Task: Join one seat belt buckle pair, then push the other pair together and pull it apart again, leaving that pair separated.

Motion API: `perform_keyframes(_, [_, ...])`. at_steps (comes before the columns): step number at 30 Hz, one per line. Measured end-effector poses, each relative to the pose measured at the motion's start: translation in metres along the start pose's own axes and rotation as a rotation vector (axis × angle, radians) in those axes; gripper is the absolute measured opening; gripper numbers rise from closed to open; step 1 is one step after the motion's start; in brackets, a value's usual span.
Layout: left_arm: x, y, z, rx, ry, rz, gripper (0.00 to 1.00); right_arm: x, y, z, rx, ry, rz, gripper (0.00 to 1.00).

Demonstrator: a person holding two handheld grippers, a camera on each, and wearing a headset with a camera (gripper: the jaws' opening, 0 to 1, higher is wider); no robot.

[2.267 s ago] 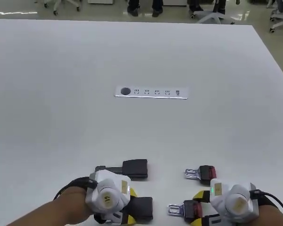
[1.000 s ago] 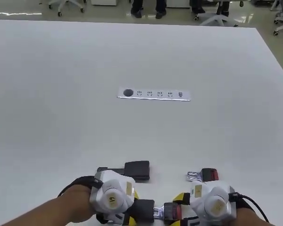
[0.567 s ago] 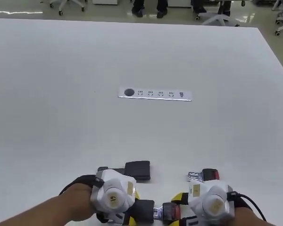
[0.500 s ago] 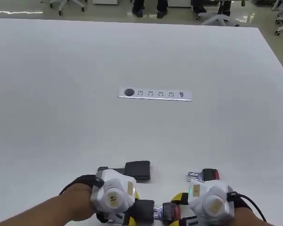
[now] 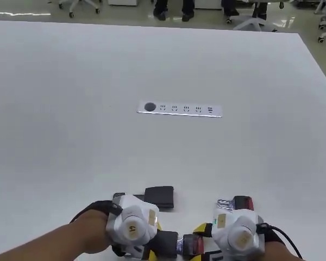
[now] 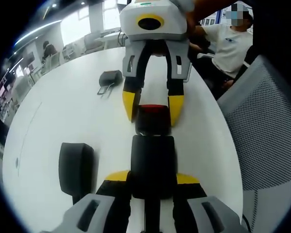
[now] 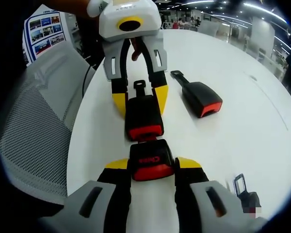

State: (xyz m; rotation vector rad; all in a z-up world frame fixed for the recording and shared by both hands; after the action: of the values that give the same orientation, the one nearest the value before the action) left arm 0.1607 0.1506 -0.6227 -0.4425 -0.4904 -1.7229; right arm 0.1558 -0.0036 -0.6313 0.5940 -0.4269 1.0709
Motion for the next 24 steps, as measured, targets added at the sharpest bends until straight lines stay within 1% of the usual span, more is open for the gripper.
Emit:
perform_keyframes(4, [0.0002, -0.0001, 0.0004, 0.001, 0.003, 0.000, 0.33, 0.0015, 0.0003, -0.0012, -0.002, 0.001, 0.001, 0.32])
perform_keyframes(9, [-0.0002, 0.0003, 0.0002, 0.004, 0.003, 0.003, 0.33, 0.0044, 0.0041, -0.0028, -0.014, -0.010, -0.003, 0.32])
perform_keyframes(10, [-0.0024, -0.0004, 0.0012, -0.002, 0.016, 0.011, 0.33, 0.0061, 0.0053, -0.0032, -0.012, -0.018, -0.014, 0.32])
perform_keyframes(11, [-0.0028, 0.0026, -0.0035, 0.003, -0.001, 0.006, 0.33, 0.0050, 0.0047, -0.0025, -0.015, -0.010, -0.006, 0.32])
perform_keyframes(20, [-0.0032, 0.0050, -0.0051, 0.006, 0.002, 0.011, 0.33, 0.0053, 0.0051, -0.0005, -0.015, -0.006, -0.002, 0.32])
perform_keyframes(24, [-0.0022, 0.0039, -0.0054, 0.013, -0.002, 0.018, 0.33, 0.0038, 0.0038, -0.0017, -0.017, -0.002, 0.001, 0.32])
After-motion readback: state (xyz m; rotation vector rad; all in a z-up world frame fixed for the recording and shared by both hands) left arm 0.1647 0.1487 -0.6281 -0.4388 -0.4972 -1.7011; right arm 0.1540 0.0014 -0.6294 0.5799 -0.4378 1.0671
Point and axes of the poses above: the centre of the closed fingertips' face, and the gripper's own axes: z roughly backward along the fingers, y roughly to its left, x roughly out of its top, the point moved 8 cm from there along z, roughly backward along the fingers, and after that the axes turned 14 degrees about -z, right-handed, at the moved point
